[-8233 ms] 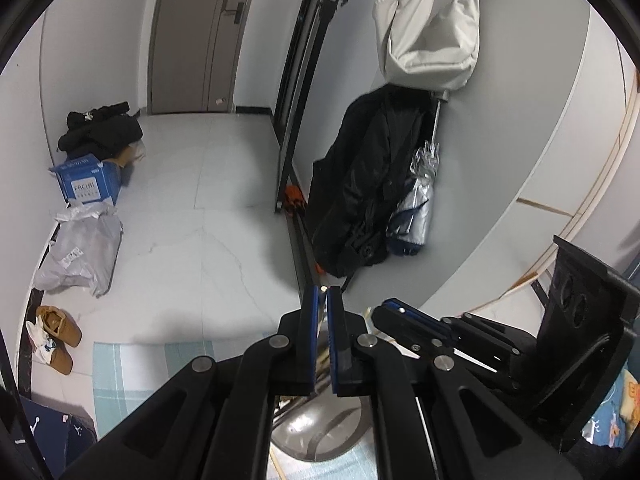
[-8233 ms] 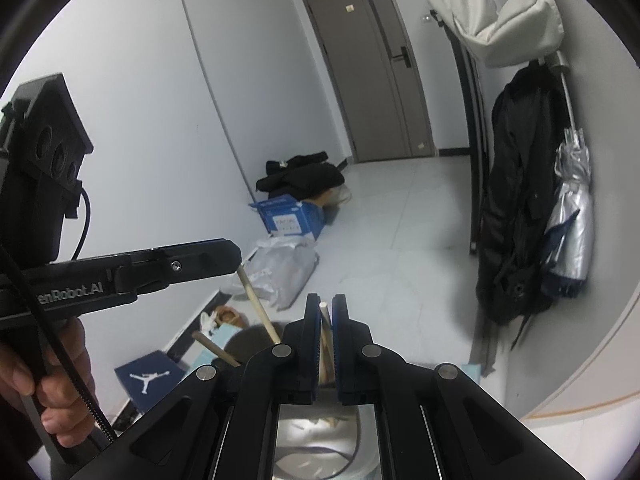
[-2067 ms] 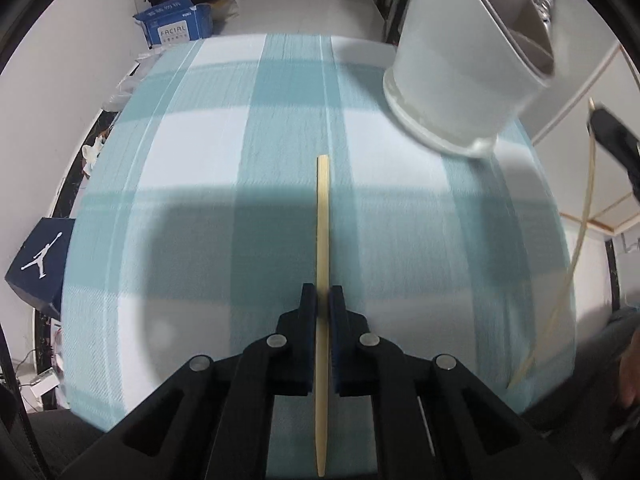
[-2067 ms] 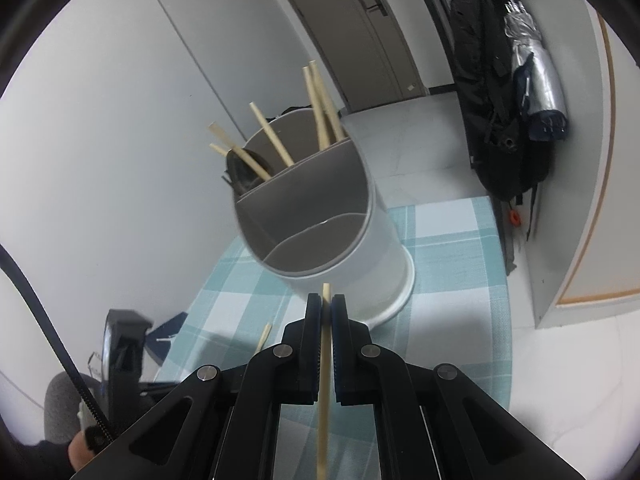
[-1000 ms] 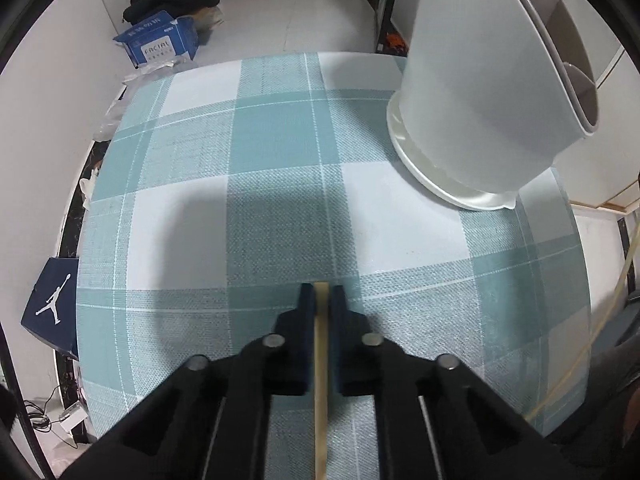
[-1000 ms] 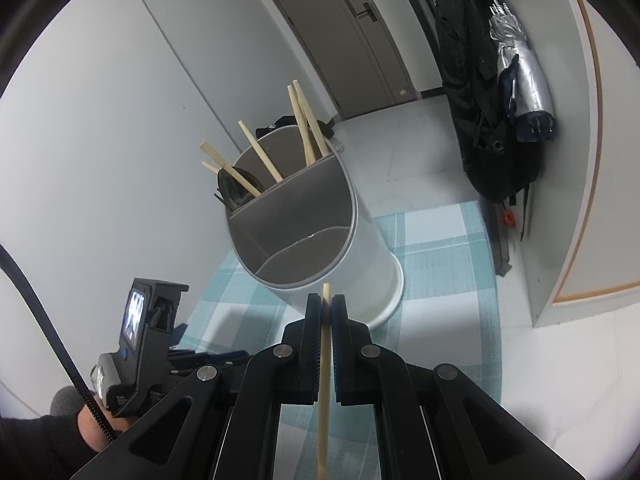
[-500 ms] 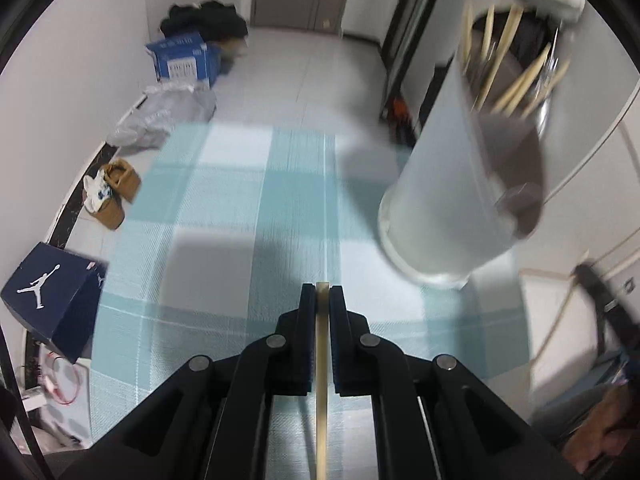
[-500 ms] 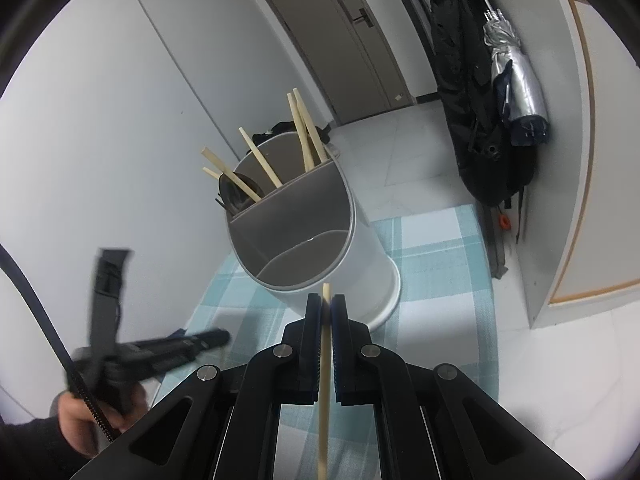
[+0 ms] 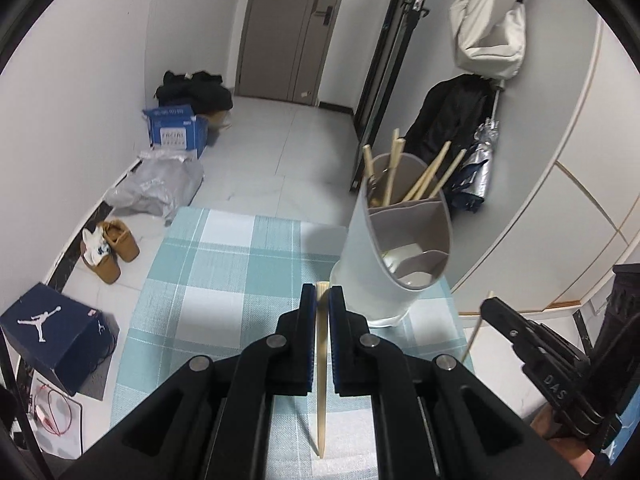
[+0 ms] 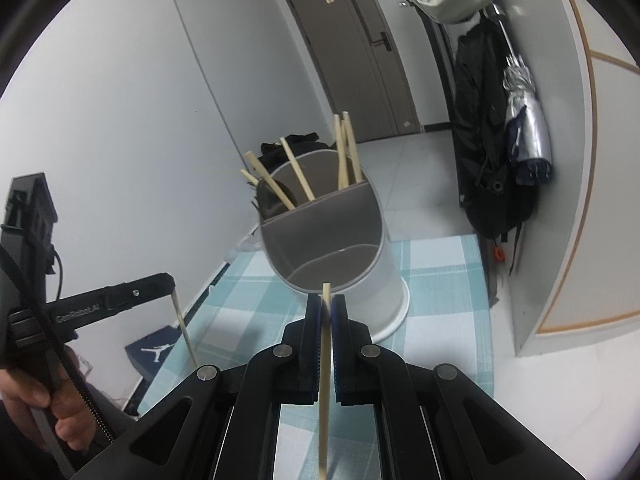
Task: Organize utensils
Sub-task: 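Raise both held chopsticks up over the white holder, then lower the chopsticks into the holder and open both tools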
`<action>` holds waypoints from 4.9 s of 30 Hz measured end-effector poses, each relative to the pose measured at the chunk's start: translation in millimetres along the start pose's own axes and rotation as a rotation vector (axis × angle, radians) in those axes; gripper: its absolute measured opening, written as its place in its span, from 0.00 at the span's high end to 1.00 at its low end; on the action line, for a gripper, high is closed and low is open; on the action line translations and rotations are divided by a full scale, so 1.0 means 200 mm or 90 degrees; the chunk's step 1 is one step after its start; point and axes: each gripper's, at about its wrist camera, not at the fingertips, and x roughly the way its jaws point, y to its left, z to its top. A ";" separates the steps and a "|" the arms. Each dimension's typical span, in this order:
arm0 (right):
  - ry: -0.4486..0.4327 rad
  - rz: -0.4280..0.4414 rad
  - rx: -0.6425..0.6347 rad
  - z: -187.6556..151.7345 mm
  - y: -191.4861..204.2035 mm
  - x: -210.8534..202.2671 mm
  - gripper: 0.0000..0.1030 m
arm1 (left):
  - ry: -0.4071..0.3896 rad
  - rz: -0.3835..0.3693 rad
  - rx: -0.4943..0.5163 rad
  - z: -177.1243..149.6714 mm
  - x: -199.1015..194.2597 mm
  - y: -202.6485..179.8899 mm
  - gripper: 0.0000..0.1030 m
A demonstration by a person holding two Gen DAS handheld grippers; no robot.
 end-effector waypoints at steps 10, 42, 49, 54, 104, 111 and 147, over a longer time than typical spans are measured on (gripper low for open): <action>-0.016 0.004 -0.038 0.00 0.09 -0.04 0.96 | -0.017 -0.012 -0.016 0.01 -0.07 0.01 0.97; -0.144 0.040 -0.034 0.39 0.16 -0.31 0.96 | -0.096 -0.092 0.012 0.37 -0.29 -0.20 0.98; -0.175 0.061 -0.044 0.62 0.16 -0.31 0.96 | -0.098 -0.113 0.008 0.52 -0.26 -0.23 0.98; -0.188 0.075 -0.041 0.77 0.16 -0.28 0.96 | -0.102 -0.121 0.001 0.66 -0.24 -0.25 0.98; -0.172 0.042 -0.099 0.90 0.04 0.05 0.96 | -0.168 -0.086 0.106 0.76 0.12 -0.28 0.97; -0.140 0.034 -0.096 0.82 0.01 0.16 0.96 | -0.194 -0.083 0.118 0.76 0.09 -0.29 0.97; 0.005 0.041 -0.057 0.51 -0.03 0.25 0.75 | -0.051 -0.138 0.105 0.47 0.09 -0.19 0.74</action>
